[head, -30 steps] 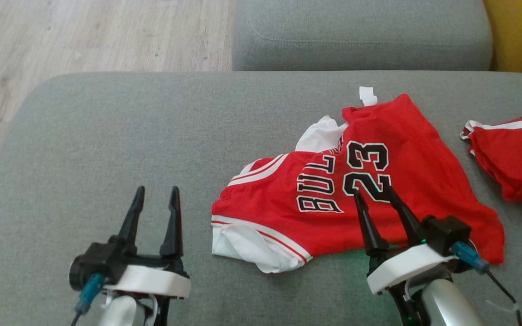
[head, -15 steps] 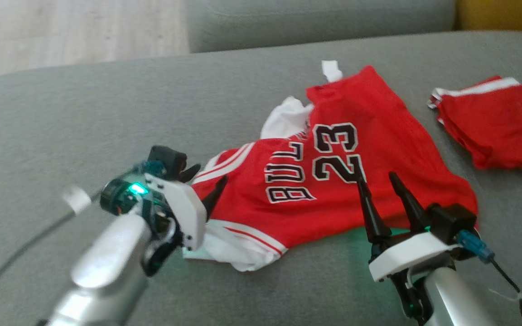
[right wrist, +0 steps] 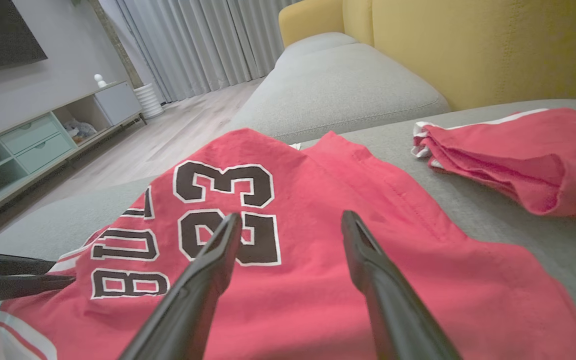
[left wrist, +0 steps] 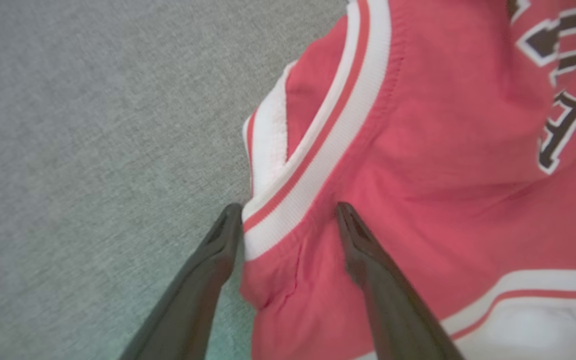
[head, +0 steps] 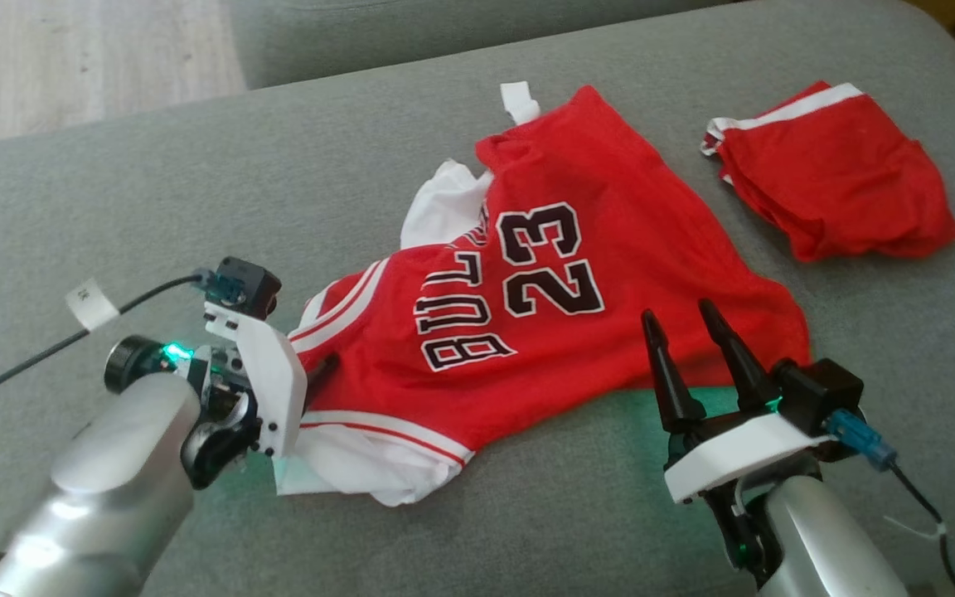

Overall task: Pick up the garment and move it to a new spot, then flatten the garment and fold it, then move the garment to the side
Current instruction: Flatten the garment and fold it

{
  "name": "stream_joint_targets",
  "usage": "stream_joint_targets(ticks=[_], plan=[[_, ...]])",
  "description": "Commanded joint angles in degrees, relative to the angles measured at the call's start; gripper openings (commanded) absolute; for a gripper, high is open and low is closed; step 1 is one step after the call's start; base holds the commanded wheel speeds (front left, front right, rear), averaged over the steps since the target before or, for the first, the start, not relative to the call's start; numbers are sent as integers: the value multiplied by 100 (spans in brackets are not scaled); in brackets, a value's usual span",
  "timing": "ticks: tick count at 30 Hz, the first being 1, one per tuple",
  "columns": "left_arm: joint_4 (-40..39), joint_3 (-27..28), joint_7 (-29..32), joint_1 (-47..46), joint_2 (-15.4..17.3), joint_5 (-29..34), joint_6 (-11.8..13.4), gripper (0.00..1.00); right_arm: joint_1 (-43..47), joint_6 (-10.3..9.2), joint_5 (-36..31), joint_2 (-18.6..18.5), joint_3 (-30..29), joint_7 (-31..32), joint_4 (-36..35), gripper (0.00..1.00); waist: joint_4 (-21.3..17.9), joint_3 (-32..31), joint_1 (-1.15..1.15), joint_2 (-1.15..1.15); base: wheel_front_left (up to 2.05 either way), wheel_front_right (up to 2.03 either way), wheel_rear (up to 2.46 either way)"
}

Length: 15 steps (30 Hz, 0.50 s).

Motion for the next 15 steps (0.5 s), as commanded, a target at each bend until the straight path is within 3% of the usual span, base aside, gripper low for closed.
stream_joint_targets(ticks=[1,2,6,15], plan=[[-78,108,16,-332,250,-89,9,39,-247,-5,20,-14,126,-87,-145,100,-65,22,0,0,0,0,0],[-74,62,-47,-374,270,-124,9,0,-252,-5,14,-14,110,-95,-134,100,-80,27,0,0,0,0,0],[101,145,-809,-651,286,-56,9,0,-269,-5,4,-14,92,-126,-94,100,-112,34,0,0,0,0,0],[826,439,-2680,-1240,0,361,140,0,-255,-5,-49,-14,46,-169,-14,100,-25,-79,0,0,0,0,0]])
